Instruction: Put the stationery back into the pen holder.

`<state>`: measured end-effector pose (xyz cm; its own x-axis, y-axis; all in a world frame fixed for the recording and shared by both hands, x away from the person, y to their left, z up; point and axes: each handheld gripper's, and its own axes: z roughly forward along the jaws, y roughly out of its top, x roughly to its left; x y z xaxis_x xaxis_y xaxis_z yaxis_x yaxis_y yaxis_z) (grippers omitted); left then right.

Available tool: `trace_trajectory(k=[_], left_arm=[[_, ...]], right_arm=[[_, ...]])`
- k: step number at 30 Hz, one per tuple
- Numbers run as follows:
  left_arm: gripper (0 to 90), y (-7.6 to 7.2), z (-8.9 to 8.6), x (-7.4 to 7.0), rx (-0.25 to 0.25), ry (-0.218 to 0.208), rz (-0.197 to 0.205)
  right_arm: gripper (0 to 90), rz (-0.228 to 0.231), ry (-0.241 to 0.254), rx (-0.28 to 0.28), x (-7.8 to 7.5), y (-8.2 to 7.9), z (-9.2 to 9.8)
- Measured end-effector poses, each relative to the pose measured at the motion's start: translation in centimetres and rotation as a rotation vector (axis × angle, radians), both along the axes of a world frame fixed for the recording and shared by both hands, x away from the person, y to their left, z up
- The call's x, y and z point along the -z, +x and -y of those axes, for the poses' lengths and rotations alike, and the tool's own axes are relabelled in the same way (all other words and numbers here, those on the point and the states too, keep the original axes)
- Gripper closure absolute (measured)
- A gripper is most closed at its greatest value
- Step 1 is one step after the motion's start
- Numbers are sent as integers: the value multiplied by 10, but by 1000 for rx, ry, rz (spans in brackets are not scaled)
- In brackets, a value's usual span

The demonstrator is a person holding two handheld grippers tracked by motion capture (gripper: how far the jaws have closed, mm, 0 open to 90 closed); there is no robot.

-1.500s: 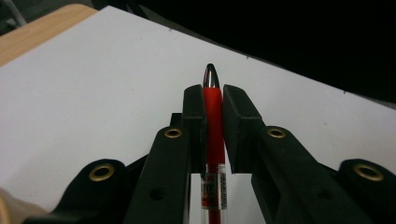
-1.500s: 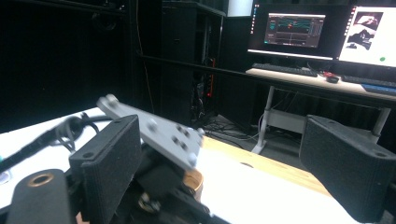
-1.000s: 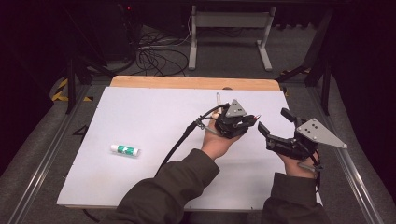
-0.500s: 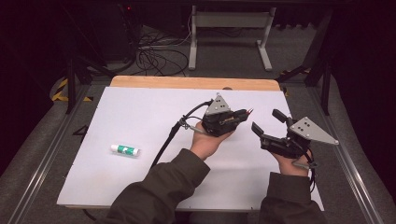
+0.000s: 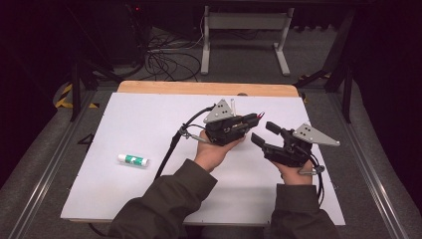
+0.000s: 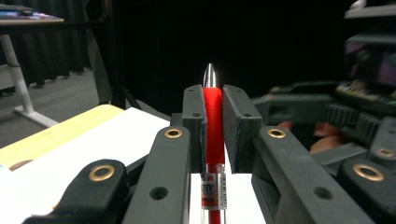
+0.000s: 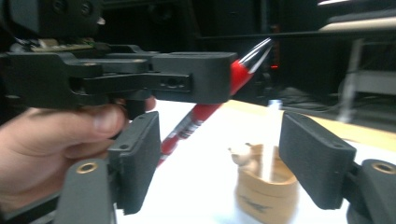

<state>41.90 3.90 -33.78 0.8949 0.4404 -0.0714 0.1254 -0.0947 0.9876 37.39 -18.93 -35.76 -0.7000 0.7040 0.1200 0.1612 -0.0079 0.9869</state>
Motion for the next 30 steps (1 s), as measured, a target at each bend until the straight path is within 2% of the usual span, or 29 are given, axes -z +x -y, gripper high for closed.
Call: trace_trajectory(k=[3, 11, 20, 30], left_arm=[[805, -2, -1, 0, 0, -10, 12], [805, -4, -5, 0, -5, -26, 22], [805, -7, -7, -2, -9, -39, 38], [805, -9, -12, -2, -12, -51, 40]], right_arm=[[343, -35, 37, -46, 4, 3, -5], [407, -75, 67, -107, 10, 8, -17], [510, -111, 80, -133, 16, 11, -28], [644, -118, 107, -175, 19, 13, -34]])
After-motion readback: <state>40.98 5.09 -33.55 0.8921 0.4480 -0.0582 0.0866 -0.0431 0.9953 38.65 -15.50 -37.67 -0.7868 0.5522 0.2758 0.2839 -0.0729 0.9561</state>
